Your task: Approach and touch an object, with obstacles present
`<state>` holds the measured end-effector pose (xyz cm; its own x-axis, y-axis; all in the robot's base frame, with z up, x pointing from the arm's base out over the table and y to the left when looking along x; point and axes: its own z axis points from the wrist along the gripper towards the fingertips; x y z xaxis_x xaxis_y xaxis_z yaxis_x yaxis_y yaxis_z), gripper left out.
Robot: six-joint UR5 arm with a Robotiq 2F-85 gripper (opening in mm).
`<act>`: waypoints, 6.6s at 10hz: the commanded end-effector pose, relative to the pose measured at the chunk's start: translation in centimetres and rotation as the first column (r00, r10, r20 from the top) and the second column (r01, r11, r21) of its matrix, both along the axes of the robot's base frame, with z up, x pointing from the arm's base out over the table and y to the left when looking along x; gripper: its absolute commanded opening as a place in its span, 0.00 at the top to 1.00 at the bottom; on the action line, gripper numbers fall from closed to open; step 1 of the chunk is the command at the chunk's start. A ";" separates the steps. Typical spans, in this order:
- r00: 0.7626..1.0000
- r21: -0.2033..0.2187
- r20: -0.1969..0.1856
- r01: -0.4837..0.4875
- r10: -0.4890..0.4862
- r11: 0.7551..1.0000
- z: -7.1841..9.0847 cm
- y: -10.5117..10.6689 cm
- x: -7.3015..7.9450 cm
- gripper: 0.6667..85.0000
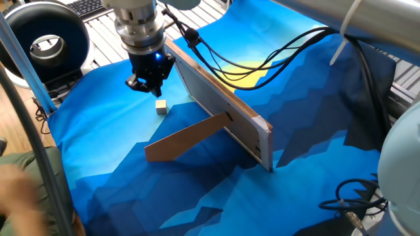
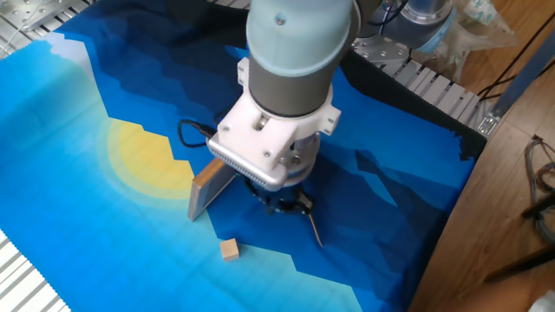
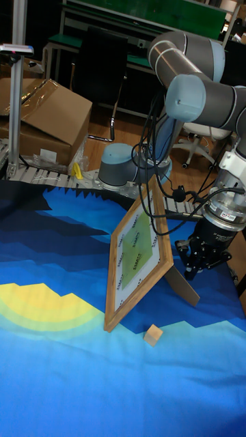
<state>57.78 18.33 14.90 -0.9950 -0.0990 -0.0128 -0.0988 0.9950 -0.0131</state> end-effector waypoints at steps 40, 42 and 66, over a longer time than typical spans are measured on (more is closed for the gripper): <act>0.989 -0.017 0.044 -0.140 0.141 0.990 -12.4 -5.8 6.6 1.00; 0.992 -0.022 0.010 -0.129 0.129 0.991 -9.9 -6.1 5.7 1.00; 0.993 -0.014 -0.054 -0.103 0.102 0.995 11.7 -10.2 -2.9 1.00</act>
